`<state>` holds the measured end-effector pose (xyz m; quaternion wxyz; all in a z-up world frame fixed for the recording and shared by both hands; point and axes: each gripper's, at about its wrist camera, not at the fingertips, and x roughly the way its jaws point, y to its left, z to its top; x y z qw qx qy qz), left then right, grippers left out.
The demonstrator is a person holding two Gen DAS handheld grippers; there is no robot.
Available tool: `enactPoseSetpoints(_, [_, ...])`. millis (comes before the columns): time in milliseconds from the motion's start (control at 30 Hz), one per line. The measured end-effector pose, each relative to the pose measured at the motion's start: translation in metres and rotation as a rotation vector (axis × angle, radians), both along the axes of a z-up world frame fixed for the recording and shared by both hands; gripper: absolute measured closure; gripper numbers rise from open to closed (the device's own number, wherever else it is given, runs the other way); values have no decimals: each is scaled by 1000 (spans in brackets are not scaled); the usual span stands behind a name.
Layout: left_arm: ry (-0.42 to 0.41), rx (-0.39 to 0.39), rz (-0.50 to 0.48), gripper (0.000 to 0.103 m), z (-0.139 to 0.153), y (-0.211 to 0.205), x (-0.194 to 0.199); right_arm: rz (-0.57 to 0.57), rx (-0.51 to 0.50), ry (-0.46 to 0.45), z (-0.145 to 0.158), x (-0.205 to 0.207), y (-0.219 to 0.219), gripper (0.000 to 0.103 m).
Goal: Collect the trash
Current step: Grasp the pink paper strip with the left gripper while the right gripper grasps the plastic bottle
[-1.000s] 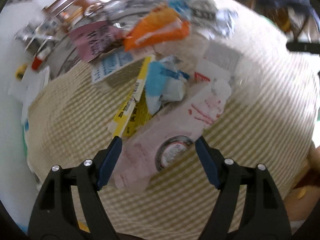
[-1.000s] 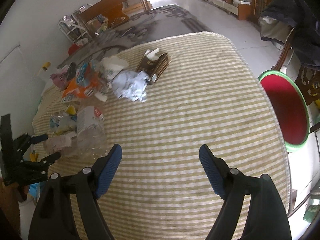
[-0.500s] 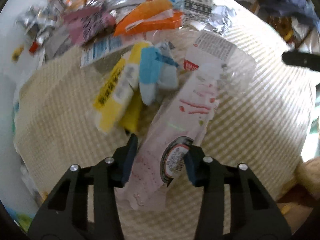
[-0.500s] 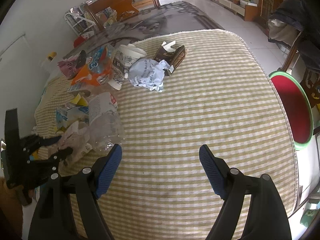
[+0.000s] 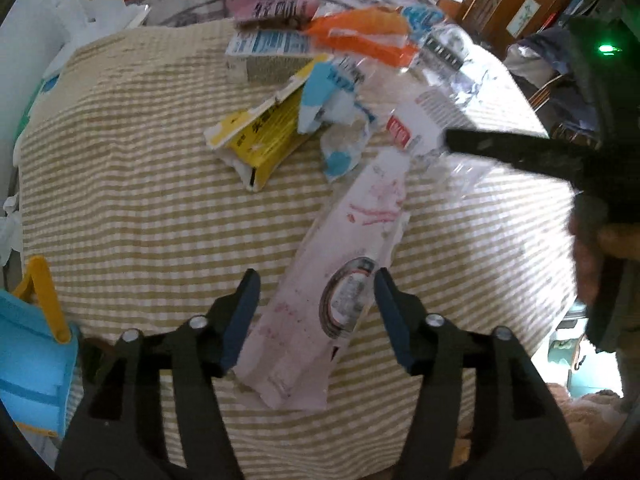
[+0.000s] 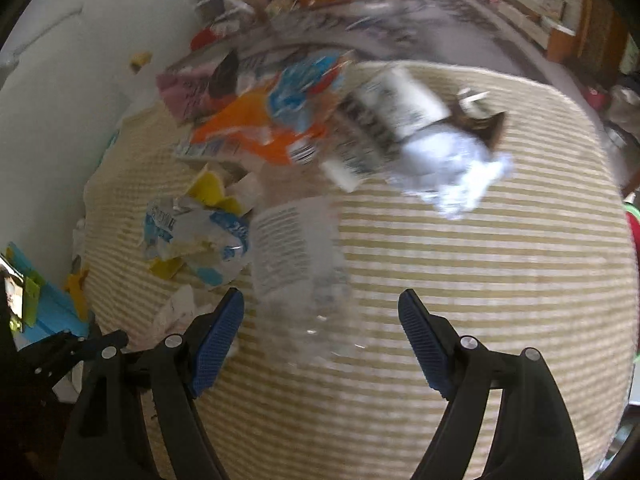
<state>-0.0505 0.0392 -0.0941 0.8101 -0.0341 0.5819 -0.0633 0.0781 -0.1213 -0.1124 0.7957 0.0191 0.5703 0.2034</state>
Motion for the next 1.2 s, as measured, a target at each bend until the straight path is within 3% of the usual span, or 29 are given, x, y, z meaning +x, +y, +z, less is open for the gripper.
enactPoseSetpoints(67, [-6, -12, 0, 44, 2, -2, -3, 19, -29, 5, -6, -2, 5, 42])
enactPoseSetpoints(300, [6, 2, -18, 44, -7, -3, 4, 15, -7, 27, -1, -24, -19, 44])
enactPoseSetpoints(467, [16, -3, -23, 44, -11, -4, 20, 8, -13, 100, -4, -43, -36, 42])
enactPoseSetpoints(567, [16, -4, -22, 44, -13, -8, 25, 3, 1, 80, 7, -47, -37, 28])
enactPoseSetpoints(633, [18, -10, -20, 44, -14, -9, 27, 10, -7, 43, 17, -42, -32, 24])
enactPoseSetpoints(767, [12, -1, -14, 44, -16, -9, 32, 20, -28, 4, 22, -32, -20, 23])
enactPoseSetpoints(1000, [2, 20, 22, 44, -18, -6, 36, 54, -89, 25, 2, -25, -5, 23])
enactPoseSetpoints(1100, [-16, 70, 0, 45, -20, -10, 33, 58, -113, 26, -6, -24, -1, 27])
enactPoseSetpoints(1200, [-28, 96, -13, 45, -23, -12, 34, 61, -118, 39, -12, -24, -1, 42])
